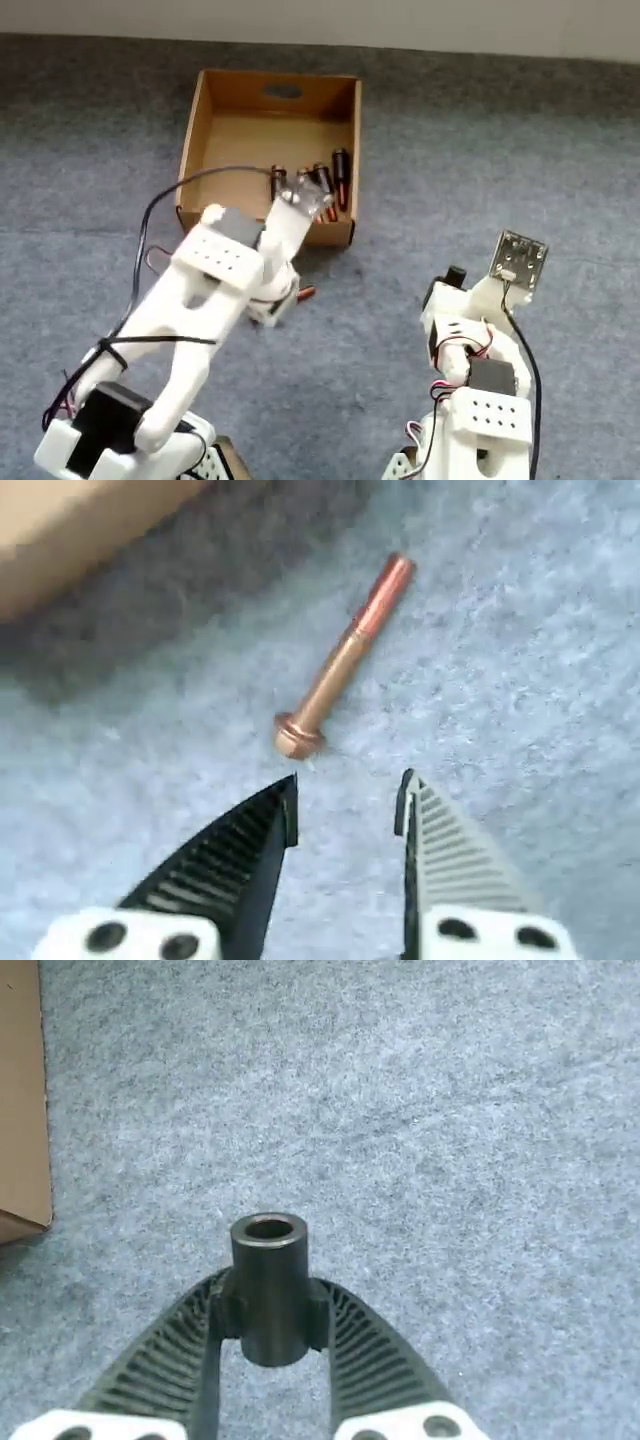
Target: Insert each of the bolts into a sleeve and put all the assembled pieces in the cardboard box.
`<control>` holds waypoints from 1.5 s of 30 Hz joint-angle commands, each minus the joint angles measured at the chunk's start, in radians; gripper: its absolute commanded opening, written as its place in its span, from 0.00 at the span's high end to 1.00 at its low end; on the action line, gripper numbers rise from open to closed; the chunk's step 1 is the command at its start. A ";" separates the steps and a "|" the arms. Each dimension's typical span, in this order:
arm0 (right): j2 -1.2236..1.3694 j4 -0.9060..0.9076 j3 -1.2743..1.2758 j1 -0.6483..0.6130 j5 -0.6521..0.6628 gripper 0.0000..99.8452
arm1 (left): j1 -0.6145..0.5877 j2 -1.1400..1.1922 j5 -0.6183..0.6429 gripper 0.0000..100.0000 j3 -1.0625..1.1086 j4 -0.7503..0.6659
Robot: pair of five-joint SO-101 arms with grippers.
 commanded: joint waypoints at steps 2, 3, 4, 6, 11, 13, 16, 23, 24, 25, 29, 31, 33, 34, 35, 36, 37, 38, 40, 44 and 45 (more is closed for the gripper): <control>-0.015 -0.021 -0.005 0.007 -0.008 0.99 | 0.050 -0.041 0.252 0.82 0.180 -0.175; -0.015 -0.021 -0.005 0.007 -0.008 0.99 | 0.053 -0.041 0.259 0.82 0.196 -0.209; -0.015 -0.021 -0.005 0.007 -0.008 0.99 | 0.053 -0.041 0.265 0.82 0.208 -0.239; -0.015 -0.021 -0.005 0.008 -0.008 0.99 | 0.050 -0.041 0.265 0.82 0.223 -0.295; -0.015 -0.021 -0.005 0.008 -0.008 0.99 | -0.004 -0.041 0.267 0.82 0.232 -0.381; -0.015 -0.021 -0.005 0.008 -0.008 0.99 | -0.044 -0.041 0.269 0.82 0.232 -0.410; -0.015 -0.021 -0.005 0.005 -0.008 0.99 | -0.110 -0.039 0.272 0.82 0.232 -0.466; -0.015 -0.021 -0.005 0.005 -0.008 0.99 | -0.154 -0.042 0.431 0.82 0.231 -0.537; -0.015 -0.021 -0.005 0.005 -0.008 0.99 | -0.148 -0.045 0.454 0.82 0.229 -0.537; -0.015 -0.021 -0.005 0.005 -0.008 0.99 | -0.139 -0.047 0.474 0.82 0.229 -0.537; -0.015 -0.021 -0.005 0.005 -0.008 0.99 | -0.101 -0.044 0.571 0.82 0.226 -0.539; -0.015 -0.021 -0.005 0.004 -0.008 0.99 | -0.088 -0.041 0.621 0.82 0.226 -0.552; -0.015 -0.021 -0.005 0.004 -0.008 0.99 | -0.085 -0.039 0.664 0.82 0.231 -0.588; -0.015 -0.021 -0.005 0.004 -0.008 0.99 | -0.085 -0.039 0.675 0.82 0.231 -0.601; -0.015 -0.021 -0.005 0.004 -0.008 0.99 | -0.085 -0.039 0.681 0.82 0.231 -0.609; -0.015 -0.021 -0.005 0.004 -0.008 0.99 | -0.085 -0.039 0.686 0.82 0.231 -0.611; -0.015 -0.021 -0.004 0.004 -0.008 0.99 | -0.084 -0.039 0.686 0.82 0.231 -0.611; -0.015 -0.021 -0.004 0.004 -0.008 0.99 | -0.079 -0.039 0.686 0.82 0.229 -0.611; -0.015 -0.021 -0.004 0.004 -0.008 0.99 | -0.067 -0.039 0.686 0.82 0.229 -0.609; -0.015 -0.021 -0.004 0.004 -0.008 0.99 | -0.018 -0.051 0.684 0.82 0.226 -0.529; -0.015 -0.021 -0.004 0.004 -0.008 0.99 | 0.001 -0.051 0.683 0.82 0.219 -0.499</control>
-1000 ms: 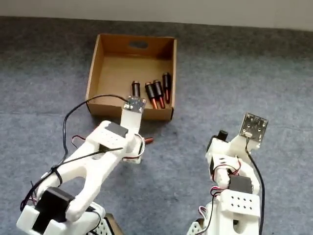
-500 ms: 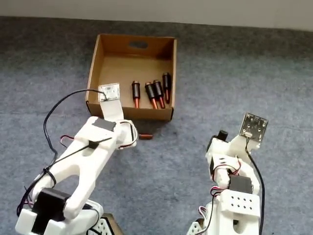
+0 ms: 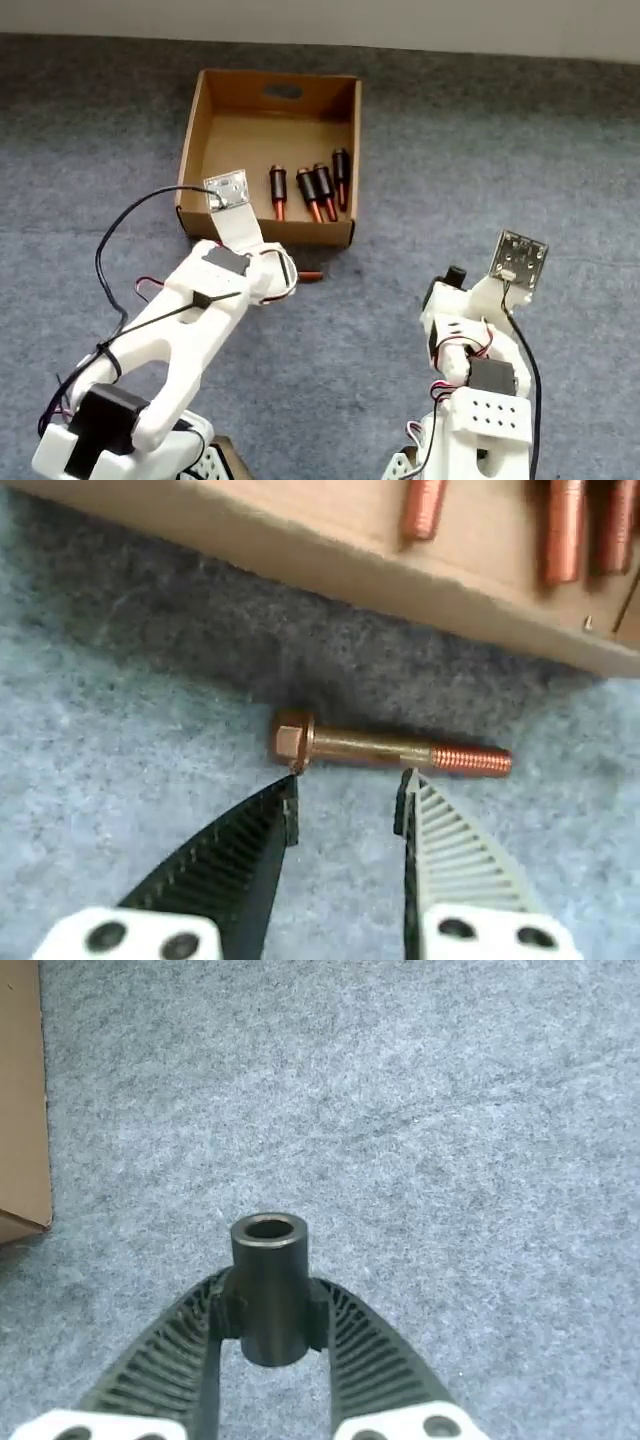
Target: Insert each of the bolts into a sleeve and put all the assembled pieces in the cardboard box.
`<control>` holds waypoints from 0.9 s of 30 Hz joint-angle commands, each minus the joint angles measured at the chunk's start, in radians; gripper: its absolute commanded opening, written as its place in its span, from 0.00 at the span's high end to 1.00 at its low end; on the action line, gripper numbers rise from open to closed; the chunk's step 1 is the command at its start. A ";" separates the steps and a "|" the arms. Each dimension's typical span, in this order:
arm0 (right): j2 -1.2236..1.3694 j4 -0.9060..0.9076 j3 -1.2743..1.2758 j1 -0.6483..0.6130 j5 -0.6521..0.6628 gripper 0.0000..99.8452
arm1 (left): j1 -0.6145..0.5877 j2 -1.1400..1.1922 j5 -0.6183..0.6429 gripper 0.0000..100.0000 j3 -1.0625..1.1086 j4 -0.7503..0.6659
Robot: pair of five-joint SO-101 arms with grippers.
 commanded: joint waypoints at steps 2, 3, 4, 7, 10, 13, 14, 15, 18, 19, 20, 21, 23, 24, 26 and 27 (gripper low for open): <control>-0.015 -0.021 -0.004 0.004 -0.008 0.99 | 0.079 -0.031 0.006 0.82 -0.036 0.103; -0.015 -0.021 -0.004 0.004 -0.008 0.99 | 0.081 -0.030 0.006 0.82 -0.041 0.104; -0.015 -0.021 -0.004 0.002 -0.008 0.99 | 0.082 -0.030 0.008 0.82 -0.042 0.104; -0.015 -0.021 -0.004 0.002 -0.008 0.99 | 0.084 -0.030 0.008 0.82 -0.039 0.063; -0.015 -0.021 -0.004 0.002 -0.008 0.99 | 0.082 -0.030 0.009 0.82 -0.041 0.055; -0.015 -0.021 -0.004 0.002 -0.008 0.99 | 0.068 -0.028 0.018 0.82 -0.036 0.015; -0.015 -0.021 -0.004 0.002 -0.008 0.99 | 0.053 -0.025 0.031 0.82 -0.035 -0.003; -0.015 -0.021 -0.004 0.002 -0.008 0.99 | 0.039 -0.015 0.040 0.82 -0.035 -0.017; -0.015 -0.021 -0.004 0.002 -0.008 0.99 | 0.002 0.047 0.044 0.82 -0.042 -0.057; -0.015 -0.021 -0.004 0.002 -0.008 0.99 | -0.005 0.068 0.044 0.82 -0.042 -0.074; -0.015 -0.021 -0.004 0.002 -0.008 0.99 | -0.012 0.087 0.051 0.82 -0.042 -0.084; -0.015 -0.021 -0.004 0.002 -0.008 0.99 | -0.016 0.101 0.078 0.82 -0.042 -0.092; -0.015 -0.021 -0.004 0.002 -0.008 0.99 | -0.021 0.117 0.127 0.82 -0.044 -0.094; -0.015 -0.021 -0.004 0.002 -0.008 0.99 | -0.018 0.117 0.135 0.81 -0.050 -0.094; -0.015 -0.021 -0.004 0.002 -0.008 0.99 | -0.013 0.116 0.135 0.77 -0.064 -0.091; -0.015 -0.021 -0.004 0.002 -0.008 0.99 | -0.013 0.116 0.137 0.75 -0.070 -0.089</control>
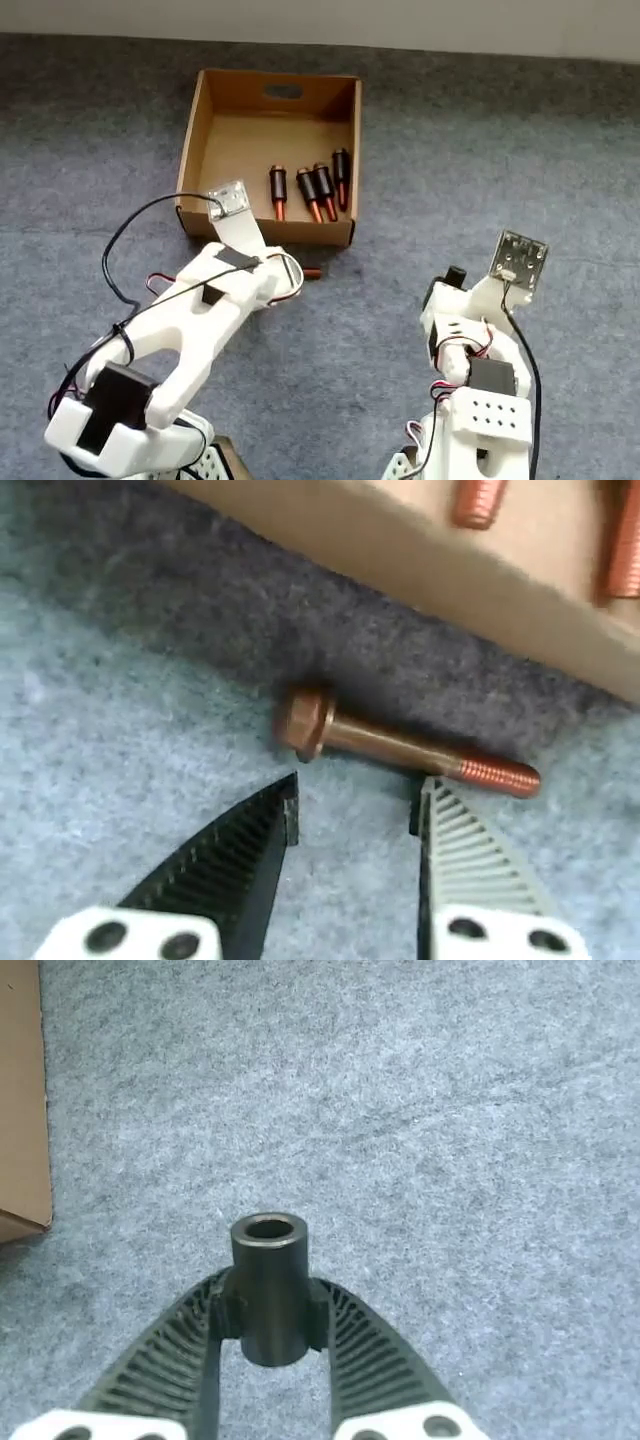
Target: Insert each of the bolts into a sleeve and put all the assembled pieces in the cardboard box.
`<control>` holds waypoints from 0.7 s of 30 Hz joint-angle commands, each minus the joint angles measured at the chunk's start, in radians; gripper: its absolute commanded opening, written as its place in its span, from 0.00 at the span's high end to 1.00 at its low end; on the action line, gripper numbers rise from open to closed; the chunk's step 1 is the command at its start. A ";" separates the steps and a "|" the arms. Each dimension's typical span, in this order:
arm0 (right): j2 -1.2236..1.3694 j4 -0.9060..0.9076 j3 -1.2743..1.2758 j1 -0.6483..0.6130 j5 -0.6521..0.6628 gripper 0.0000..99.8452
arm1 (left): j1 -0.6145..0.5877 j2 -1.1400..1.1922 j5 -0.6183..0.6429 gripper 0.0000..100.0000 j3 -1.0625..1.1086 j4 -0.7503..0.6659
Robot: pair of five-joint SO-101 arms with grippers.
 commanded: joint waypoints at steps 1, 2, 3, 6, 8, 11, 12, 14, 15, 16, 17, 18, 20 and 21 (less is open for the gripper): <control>-0.015 -0.021 -0.004 0.004 -0.008 0.99 | -0.005 -0.001 0.014 0.73 -0.054 -0.012; -0.015 -0.021 -0.004 0.004 -0.008 0.99 | -0.004 -0.004 0.014 0.72 -0.054 -0.012; -0.015 -0.021 -0.004 0.004 -0.008 0.99 | -0.004 -0.013 0.012 0.72 -0.054 -0.012; -0.015 -0.021 -0.004 0.004 -0.008 0.99 | -0.004 -0.059 0.012 0.72 -0.048 -0.011; -0.015 -0.021 -0.004 0.004 -0.008 0.99 | -0.005 -0.097 0.014 0.72 -0.048 -0.012; -0.015 -0.021 -0.004 0.004 -0.008 0.99 | -0.012 -0.125 0.071 0.72 -0.053 -0.021; -0.015 -0.021 -0.004 0.004 -0.008 0.99 | -0.012 -0.122 0.104 0.72 -0.051 -0.041; -0.015 -0.021 -0.004 0.004 -0.008 0.99 | -0.005 -0.097 0.135 0.72 -0.047 -0.077; -0.015 -0.021 -0.004 0.004 -0.008 0.99 | -0.004 -0.074 0.135 0.72 -0.047 -0.084; -0.015 -0.021 -0.004 0.004 -0.008 0.99 | -0.005 -0.047 0.135 0.72 -0.051 -0.087; -0.015 -0.021 -0.004 0.004 -0.008 0.99 | -0.007 -0.021 0.135 0.72 -0.054 -0.089; -0.015 -0.021 -0.004 0.004 -0.008 0.99 | -0.008 -0.002 0.135 0.72 -0.054 -0.089; -0.015 -0.021 -0.004 0.004 -0.008 0.99 | -0.007 0.022 0.135 0.72 -0.054 -0.087; -0.015 -0.021 -0.004 0.004 -0.008 0.99 | -0.007 0.022 0.135 0.72 -0.054 -0.087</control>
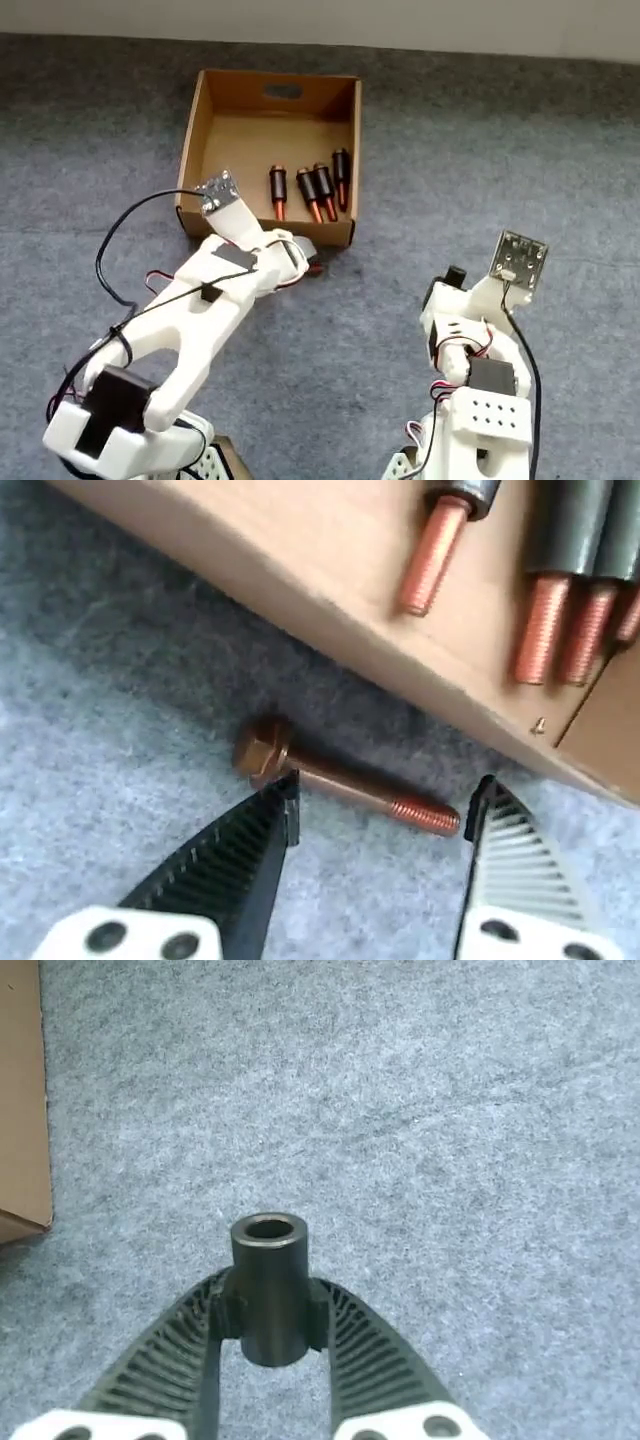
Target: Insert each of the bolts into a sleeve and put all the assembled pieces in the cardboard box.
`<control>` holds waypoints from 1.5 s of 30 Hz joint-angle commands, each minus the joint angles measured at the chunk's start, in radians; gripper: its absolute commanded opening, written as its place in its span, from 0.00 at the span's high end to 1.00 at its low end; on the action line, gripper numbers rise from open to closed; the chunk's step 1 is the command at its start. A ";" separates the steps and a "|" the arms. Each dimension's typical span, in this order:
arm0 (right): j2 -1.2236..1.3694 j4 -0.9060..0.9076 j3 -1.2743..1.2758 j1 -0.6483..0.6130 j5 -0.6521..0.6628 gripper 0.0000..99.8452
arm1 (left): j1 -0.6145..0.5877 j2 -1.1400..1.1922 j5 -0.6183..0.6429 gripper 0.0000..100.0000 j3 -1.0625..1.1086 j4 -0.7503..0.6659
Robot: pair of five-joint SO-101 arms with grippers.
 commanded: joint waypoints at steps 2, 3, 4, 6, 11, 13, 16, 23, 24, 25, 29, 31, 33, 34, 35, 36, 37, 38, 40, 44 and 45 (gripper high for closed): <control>-0.015 -0.021 -0.004 0.004 -0.008 0.99 | -0.002 -0.001 0.008 0.72 -0.024 -0.011; -0.015 -0.021 -0.004 0.004 -0.008 0.99 | -0.002 -0.010 0.008 0.72 -0.021 -0.011; -0.015 -0.021 -0.004 0.004 -0.008 0.99 | -0.001 -0.018 0.008 0.72 -0.018 -0.011; -0.015 -0.021 -0.004 0.004 -0.008 0.99 | 0.001 -0.035 0.008 0.72 -0.018 0.015; -0.015 -0.021 -0.004 0.004 -0.008 0.99 | -0.001 -0.108 0.006 0.72 -0.035 0.153; -0.015 -0.021 -0.004 0.004 -0.008 0.99 | -0.001 -0.127 0.006 0.72 -0.031 0.160; -0.015 -0.021 -0.004 0.004 -0.008 0.99 | -0.001 -0.116 0.006 0.72 -0.035 0.160; -0.015 -0.021 -0.004 0.005 -0.008 0.99 | -0.001 -0.021 0.006 0.72 -0.038 0.086; -0.015 -0.021 -0.004 0.005 -0.008 0.99 | -0.002 -0.010 0.006 0.72 -0.038 0.081; -0.015 -0.021 -0.004 0.005 -0.008 0.99 | -0.005 -0.004 0.006 0.72 -0.047 0.081; -0.015 -0.021 -0.004 0.005 -0.008 0.99 | -0.008 0.005 0.006 0.72 -0.068 0.083; -0.015 -0.021 -0.004 0.005 -0.008 0.99 | -0.007 0.007 0.006 0.72 -0.077 0.081; -0.015 -0.021 -0.004 0.005 -0.008 0.99 | -0.007 0.007 0.006 0.72 -0.087 0.081; -0.015 -0.021 -0.004 0.005 -0.008 0.99 | -0.007 0.008 0.006 0.72 -0.090 0.081; -0.015 -0.021 -0.004 0.005 -0.008 0.99 | -0.007 0.008 0.006 0.72 -0.093 0.081; -0.015 -0.021 -0.004 0.005 -0.008 0.99 | -0.007 0.008 0.006 0.72 -0.094 0.081; -0.015 -0.021 -0.004 0.005 -0.008 0.99 | -0.007 0.008 0.006 0.72 -0.094 0.081; -0.015 -0.021 -0.004 0.005 -0.008 0.99 | -0.007 0.008 0.006 0.72 -0.094 0.081; -0.015 -0.021 -0.004 0.005 -0.008 0.99 | -0.007 0.010 0.006 0.72 -0.091 0.081; -0.015 -0.021 -0.004 0.005 -0.008 0.99 | -0.008 0.010 0.006 0.72 -0.093 0.081; -0.013 -0.021 -0.004 0.005 -0.008 0.99 | -0.008 0.010 0.006 0.72 -0.094 0.081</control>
